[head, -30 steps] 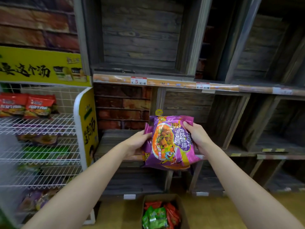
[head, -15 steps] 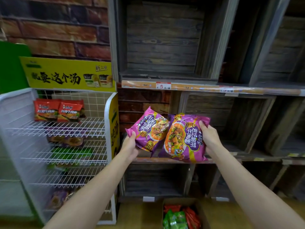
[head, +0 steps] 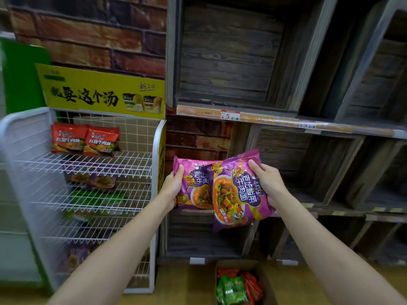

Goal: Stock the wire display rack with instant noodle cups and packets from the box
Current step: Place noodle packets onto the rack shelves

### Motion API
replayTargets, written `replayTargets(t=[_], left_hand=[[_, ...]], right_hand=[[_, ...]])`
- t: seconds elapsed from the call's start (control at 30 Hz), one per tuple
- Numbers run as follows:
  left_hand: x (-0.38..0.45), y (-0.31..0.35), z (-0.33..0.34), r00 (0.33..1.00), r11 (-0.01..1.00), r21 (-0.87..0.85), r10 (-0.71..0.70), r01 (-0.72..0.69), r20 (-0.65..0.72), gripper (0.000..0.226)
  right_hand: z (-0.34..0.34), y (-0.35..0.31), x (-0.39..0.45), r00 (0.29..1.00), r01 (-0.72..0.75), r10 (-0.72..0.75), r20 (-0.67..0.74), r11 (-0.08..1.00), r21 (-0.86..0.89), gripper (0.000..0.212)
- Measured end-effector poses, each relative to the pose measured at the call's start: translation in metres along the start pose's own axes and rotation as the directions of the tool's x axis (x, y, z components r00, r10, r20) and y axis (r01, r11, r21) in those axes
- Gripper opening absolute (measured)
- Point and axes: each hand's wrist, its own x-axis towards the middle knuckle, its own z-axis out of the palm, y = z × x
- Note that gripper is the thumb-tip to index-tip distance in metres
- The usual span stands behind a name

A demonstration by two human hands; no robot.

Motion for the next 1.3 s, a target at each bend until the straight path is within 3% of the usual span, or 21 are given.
replayTargets(t=[0.23,0.37,0.47,0.57,0.67,0.77,0.83,0.9,1.03,1.17,1.3], left_hand=[[-0.012,0.002,-0.045,1.000,0.993,0.117,-0.012,0.009,0.026,0.038],[-0.018,0.004,-0.066,0.995,0.972,0.236,-0.037,0.014,0.092,0.039],[-0.020,0.002,-0.071,0.985,0.928,0.374,-0.066,0.002,0.160,0.048],[-0.027,-0.001,-0.064,0.978,0.903,0.429,-0.064,-0.027,0.197,0.052],[-0.028,-0.004,-0.055,0.964,0.915,0.401,-0.066,-0.045,0.259,0.066],[-0.024,-0.003,-0.046,0.927,0.955,0.292,-0.072,-0.041,0.368,0.089],[-0.020,0.000,-0.041,0.892,0.963,0.268,-0.090,-0.036,0.443,0.082],[-0.017,0.005,-0.037,0.874,0.965,0.260,-0.113,-0.016,0.472,0.058],[-0.005,0.014,-0.035,0.921,0.946,0.326,-0.125,-0.003,0.370,0.028],[0.007,0.017,-0.039,0.975,0.944,0.330,-0.089,0.017,0.204,0.024],[0.018,0.012,-0.061,0.994,0.977,0.188,-0.106,0.097,0.038,0.035]], right_hand=[[0.044,0.000,-0.013,0.997,0.000,0.004,0.071,0.998,-0.069,0.029],[0.068,-0.002,-0.024,0.979,0.051,-0.014,0.201,0.983,-0.179,0.031],[0.083,-0.005,-0.027,0.956,0.170,-0.050,0.288,0.897,-0.409,0.037],[0.098,-0.007,-0.030,0.929,0.309,-0.087,0.361,0.720,-0.621,0.034],[0.107,-0.008,-0.030,0.926,0.351,-0.120,0.359,0.623,-0.699,0.035],[0.109,-0.011,-0.023,0.927,0.364,-0.170,0.335,0.628,-0.688,0.039],[0.110,-0.015,-0.017,0.916,0.392,-0.206,0.343,0.637,-0.664,0.034],[0.111,-0.018,-0.009,0.907,0.416,-0.241,0.345,0.639,-0.647,0.031],[0.119,-0.016,0.009,0.889,0.458,-0.295,0.351,0.613,-0.644,0.034],[0.130,-0.008,0.029,0.864,0.503,-0.343,0.368,0.576,-0.645,0.026],[0.122,-0.007,0.050,0.908,0.419,-0.266,0.325,0.615,-0.668,0.062]])
